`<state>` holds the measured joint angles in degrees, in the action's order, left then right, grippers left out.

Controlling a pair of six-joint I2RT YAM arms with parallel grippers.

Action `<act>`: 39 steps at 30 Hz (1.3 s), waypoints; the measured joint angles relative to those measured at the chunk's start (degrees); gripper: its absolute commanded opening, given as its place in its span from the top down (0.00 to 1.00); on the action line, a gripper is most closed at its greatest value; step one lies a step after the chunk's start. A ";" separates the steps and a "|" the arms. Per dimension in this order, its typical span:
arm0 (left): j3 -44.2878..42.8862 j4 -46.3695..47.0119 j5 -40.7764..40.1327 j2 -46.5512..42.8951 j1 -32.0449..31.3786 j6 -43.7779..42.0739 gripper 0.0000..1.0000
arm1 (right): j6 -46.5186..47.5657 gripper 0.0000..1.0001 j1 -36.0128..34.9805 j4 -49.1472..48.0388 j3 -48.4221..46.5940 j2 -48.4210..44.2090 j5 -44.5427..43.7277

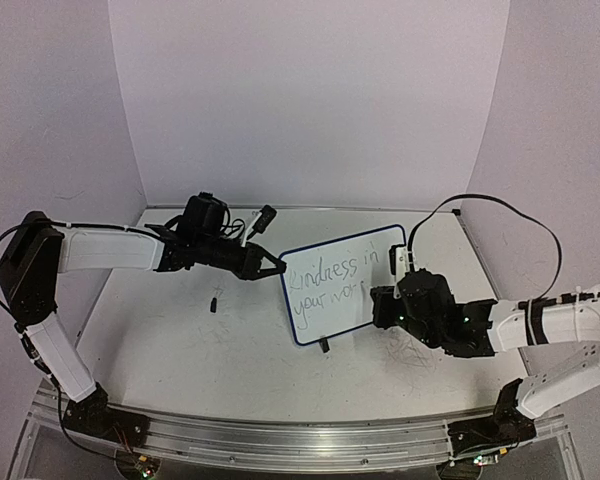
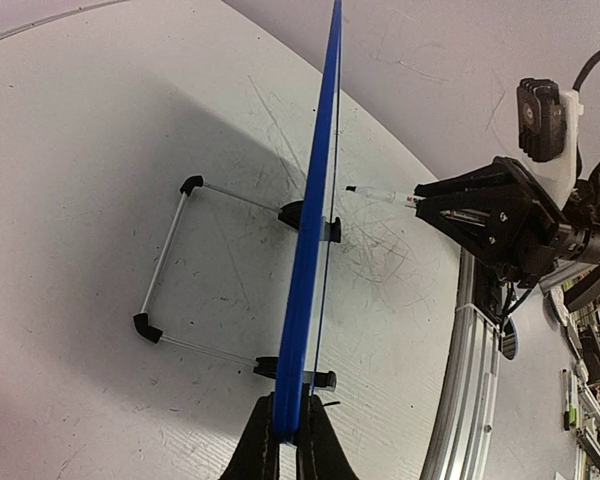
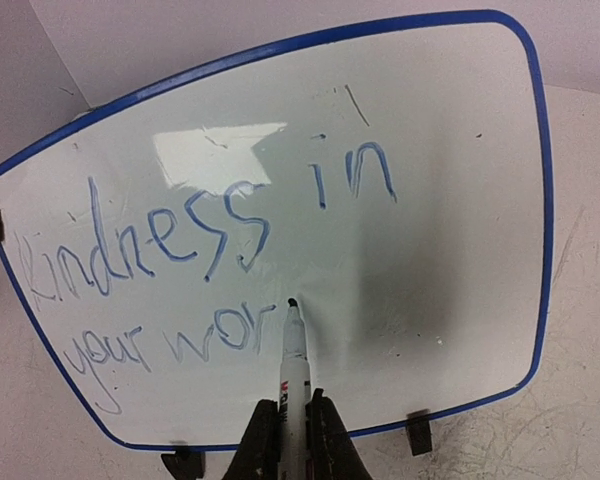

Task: Write a sentence on the whiteboard

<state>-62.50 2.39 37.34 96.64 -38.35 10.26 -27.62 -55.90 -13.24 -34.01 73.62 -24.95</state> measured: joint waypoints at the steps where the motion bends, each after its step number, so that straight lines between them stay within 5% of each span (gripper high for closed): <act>1: 0.00 0.00 0.00 0.00 0.00 0.00 1.00 | -0.09 1.00 0.06 -0.02 0.02 0.41 0.39; 39: 0.00 0.00 -0.02 -0.02 -0.02 0.00 1.00 | -0.02 1.00 0.26 -2.45 0.39 4.08 -0.57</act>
<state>-62.50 2.39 37.32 96.62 -38.37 10.26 -27.64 -55.64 -15.70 -33.62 77.70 -25.52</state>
